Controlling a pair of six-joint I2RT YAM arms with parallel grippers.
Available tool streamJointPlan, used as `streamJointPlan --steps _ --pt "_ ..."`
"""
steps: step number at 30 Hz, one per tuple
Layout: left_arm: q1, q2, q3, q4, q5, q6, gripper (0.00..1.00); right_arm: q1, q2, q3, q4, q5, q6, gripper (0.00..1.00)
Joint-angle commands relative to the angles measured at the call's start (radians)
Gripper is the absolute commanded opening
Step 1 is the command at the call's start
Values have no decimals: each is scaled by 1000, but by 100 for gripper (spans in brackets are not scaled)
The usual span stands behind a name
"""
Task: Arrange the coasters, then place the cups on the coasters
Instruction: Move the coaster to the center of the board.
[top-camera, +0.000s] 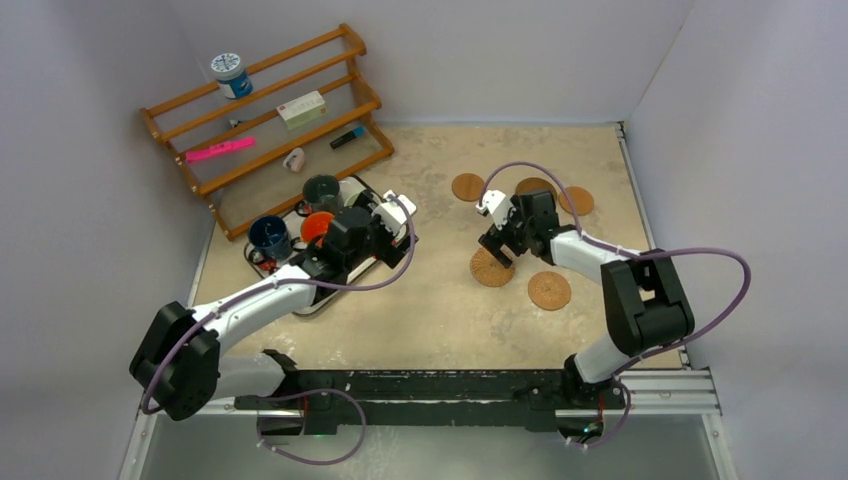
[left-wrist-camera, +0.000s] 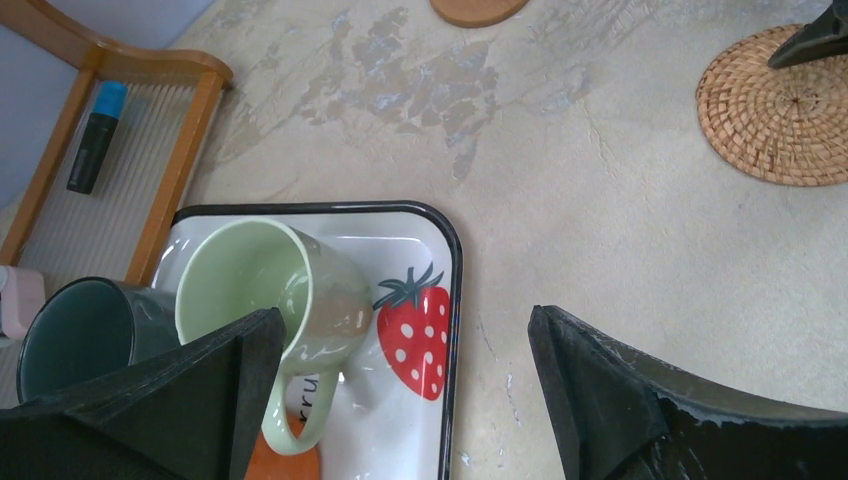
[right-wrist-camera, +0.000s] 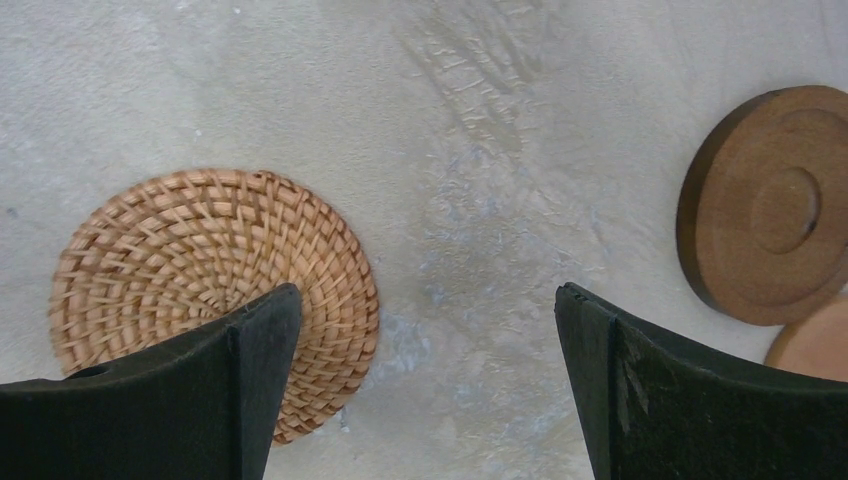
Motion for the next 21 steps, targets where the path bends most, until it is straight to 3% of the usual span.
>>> streamJointPlan --steps 1,14,21 --pt "7 -36 -51 89 23 11 100 23 1 -6 40 72 -11 99" --pt "6 -109 -94 87 54 7 100 26 -175 4 -16 14 -45 99" --pt "5 -107 -119 108 61 14 100 26 -232 -8 -169 126 -138 99"
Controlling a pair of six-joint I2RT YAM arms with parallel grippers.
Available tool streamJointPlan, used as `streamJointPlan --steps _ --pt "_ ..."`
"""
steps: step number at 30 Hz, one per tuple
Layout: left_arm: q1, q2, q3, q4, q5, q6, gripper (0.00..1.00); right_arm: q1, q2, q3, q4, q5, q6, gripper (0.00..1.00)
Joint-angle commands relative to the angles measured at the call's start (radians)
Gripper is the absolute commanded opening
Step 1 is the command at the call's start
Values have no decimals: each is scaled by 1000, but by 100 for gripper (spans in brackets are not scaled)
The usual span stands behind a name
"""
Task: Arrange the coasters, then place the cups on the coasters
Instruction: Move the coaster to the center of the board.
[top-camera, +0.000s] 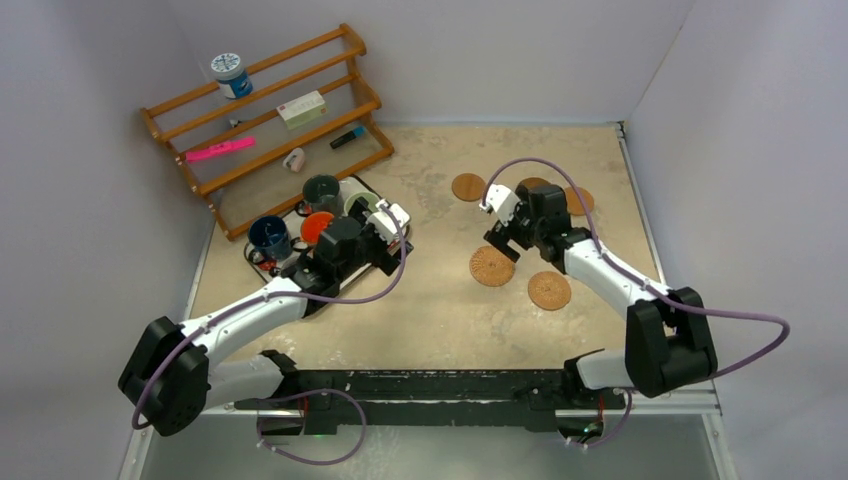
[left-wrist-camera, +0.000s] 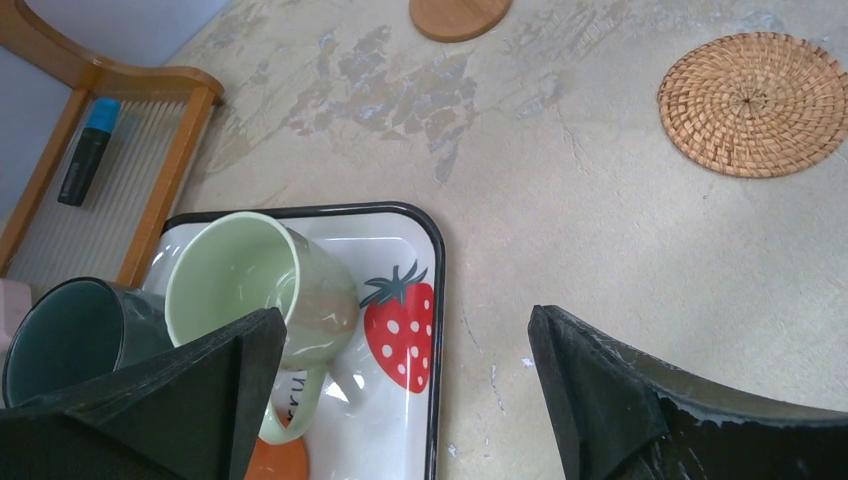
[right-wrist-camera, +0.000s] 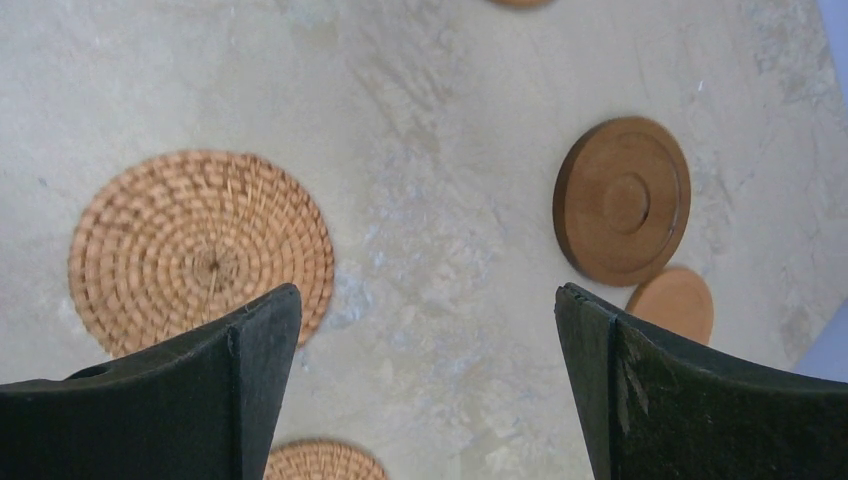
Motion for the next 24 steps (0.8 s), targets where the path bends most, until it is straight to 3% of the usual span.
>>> streamJointPlan --steps 1,5,10,16,24 --pt "6 -5 -19 53 19 13 100 3 -42 -12 -166 90 -78 99" --pt "6 -3 -24 57 32 12 100 -6 -97 -81 -240 228 -146 99" --pt "6 -5 -27 59 35 12 100 -72 -142 -129 -331 242 -202 99" --pt "6 -6 -29 58 38 12 100 -155 -88 -192 -198 248 -225 99" --pt "6 -2 -30 60 35 14 100 -163 7 -203 -112 247 -224 99"
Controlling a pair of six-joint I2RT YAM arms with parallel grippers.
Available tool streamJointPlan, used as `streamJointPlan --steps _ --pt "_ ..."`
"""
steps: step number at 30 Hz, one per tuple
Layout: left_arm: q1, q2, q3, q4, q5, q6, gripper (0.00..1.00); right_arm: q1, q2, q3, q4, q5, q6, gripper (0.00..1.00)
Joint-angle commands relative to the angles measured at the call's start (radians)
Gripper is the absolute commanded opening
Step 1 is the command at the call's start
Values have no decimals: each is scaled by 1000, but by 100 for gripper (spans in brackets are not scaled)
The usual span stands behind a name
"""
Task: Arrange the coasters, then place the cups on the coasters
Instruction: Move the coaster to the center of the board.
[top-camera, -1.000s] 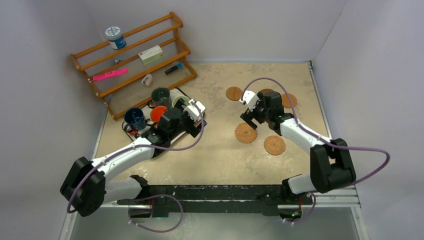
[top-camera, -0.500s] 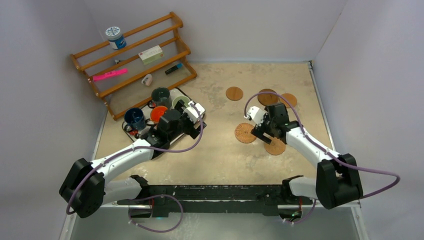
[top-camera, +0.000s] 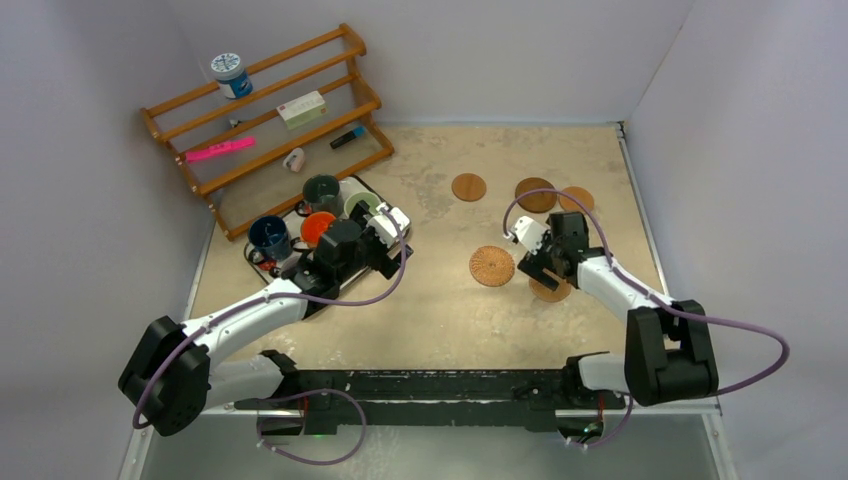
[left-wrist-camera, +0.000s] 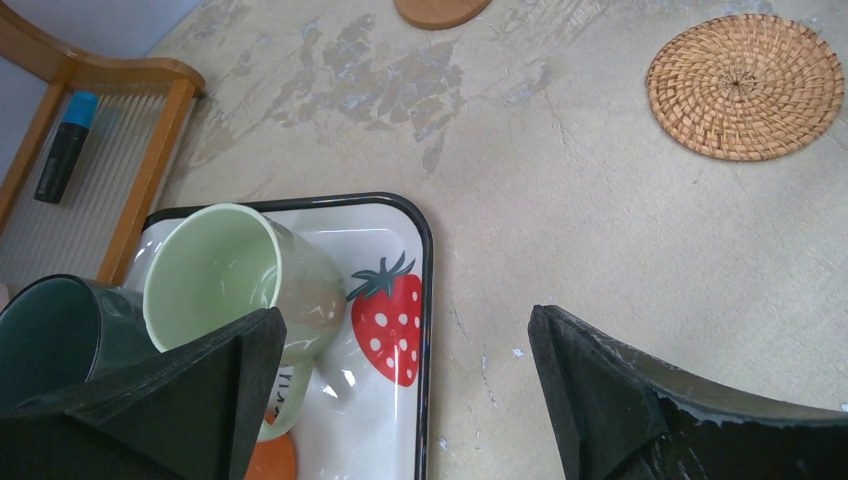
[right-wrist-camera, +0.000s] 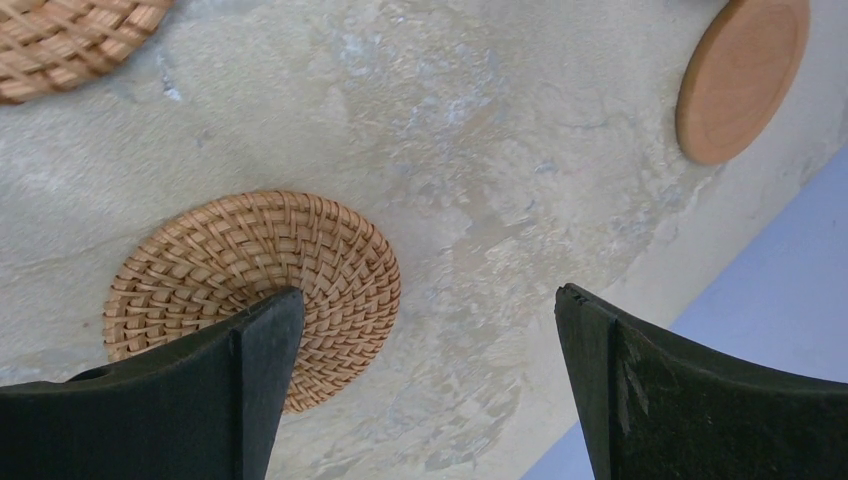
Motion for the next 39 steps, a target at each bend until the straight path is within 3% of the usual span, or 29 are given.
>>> streamJointPlan --steps 1,12,19,23,27,34,39 --pt "5 1 -3 49 13 14 100 -14 78 -24 62 14 -15 99" --pt "5 7 -7 56 19 16 100 -89 154 57 38 51 -29 99" --pt "4 13 -6 57 20 16 100 -89 49 167 -2 5 7 99" --pt "5 13 -5 57 13 19 100 -87 45 288 81 26 80 99" --pt "5 6 -7 59 12 20 100 -70 153 472 133 88 204 99" --pt "6 5 -9 60 9 27 100 -52 440 844 78 163 375 99" --pt "5 3 -13 66 7 35 100 -7 612 970 71 215 409 99"
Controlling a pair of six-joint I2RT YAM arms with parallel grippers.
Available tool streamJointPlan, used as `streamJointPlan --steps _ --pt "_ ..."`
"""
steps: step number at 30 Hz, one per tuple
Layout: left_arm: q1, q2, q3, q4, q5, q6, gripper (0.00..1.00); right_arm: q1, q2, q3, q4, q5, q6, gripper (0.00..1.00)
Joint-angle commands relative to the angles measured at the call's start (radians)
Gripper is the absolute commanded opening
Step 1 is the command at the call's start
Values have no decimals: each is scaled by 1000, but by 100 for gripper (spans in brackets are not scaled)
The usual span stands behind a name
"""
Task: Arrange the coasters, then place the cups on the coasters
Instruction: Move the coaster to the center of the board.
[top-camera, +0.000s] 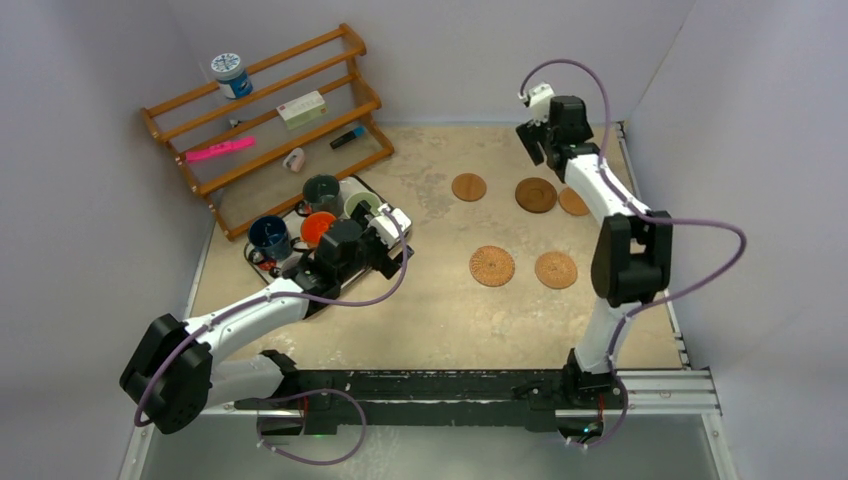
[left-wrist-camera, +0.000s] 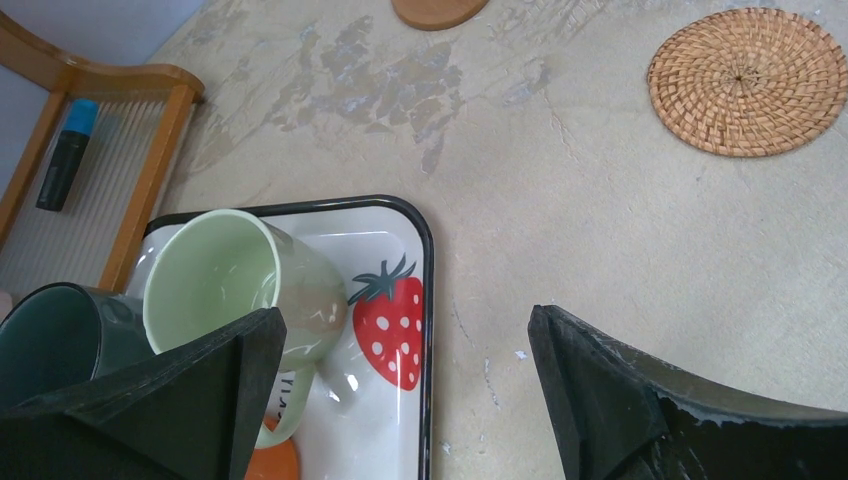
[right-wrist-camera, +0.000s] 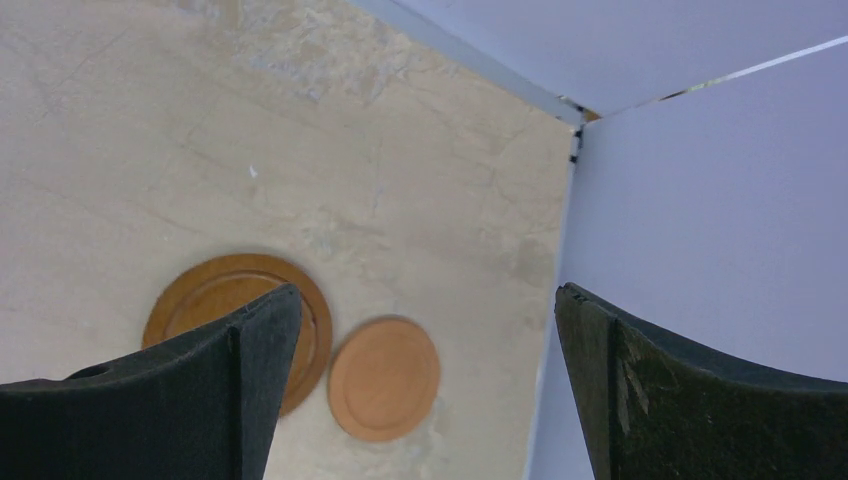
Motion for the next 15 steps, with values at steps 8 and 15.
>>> streamJointPlan --steps 8,15 --pt "5 9 -13 59 1 30 100 125 197 77 -39 27 197 99" --pt "5 -3 -16 59 7 30 100 129 211 34 -22 -92 329 99"
